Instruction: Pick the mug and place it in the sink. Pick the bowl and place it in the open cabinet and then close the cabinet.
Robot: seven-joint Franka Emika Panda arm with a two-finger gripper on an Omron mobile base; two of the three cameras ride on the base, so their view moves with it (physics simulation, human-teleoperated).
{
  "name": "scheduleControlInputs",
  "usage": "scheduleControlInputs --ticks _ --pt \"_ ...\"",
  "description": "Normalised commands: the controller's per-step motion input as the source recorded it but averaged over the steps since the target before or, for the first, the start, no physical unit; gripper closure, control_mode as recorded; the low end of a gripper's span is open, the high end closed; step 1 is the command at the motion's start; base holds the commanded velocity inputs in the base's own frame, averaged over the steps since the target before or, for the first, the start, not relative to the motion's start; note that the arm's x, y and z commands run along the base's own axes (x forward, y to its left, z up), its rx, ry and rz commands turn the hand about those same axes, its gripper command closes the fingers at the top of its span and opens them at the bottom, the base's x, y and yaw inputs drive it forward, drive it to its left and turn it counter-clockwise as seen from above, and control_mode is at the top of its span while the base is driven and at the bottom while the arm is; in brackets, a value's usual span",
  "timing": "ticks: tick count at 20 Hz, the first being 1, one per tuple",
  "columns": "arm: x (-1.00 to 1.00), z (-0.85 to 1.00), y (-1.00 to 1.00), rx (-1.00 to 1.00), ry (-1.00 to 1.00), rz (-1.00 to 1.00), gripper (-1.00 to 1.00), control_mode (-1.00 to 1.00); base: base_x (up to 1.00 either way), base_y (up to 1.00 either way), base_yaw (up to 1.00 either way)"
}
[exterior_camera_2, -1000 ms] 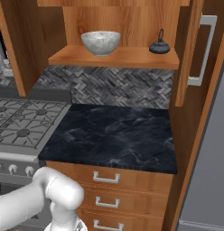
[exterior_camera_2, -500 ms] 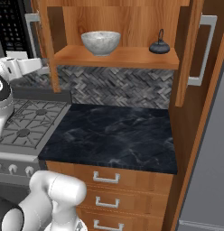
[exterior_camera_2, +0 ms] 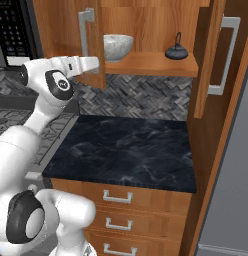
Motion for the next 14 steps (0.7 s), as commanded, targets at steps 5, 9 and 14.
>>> scheduleControlInputs --ticks 5,9,14 --pt "1.0 0.0 -0.65 0.15 0.2 -0.06 -1.0 -1.0 0.0 0.0 0.0" --pt "1.0 0.0 -0.73 0.3 0.06 0.06 -1.0 -1.0 0.0 0.0 0.0" --pt "1.0 0.0 -0.81 0.39 -0.03 0.25 -1.0 -1.0 0.0 0.0 0.0"
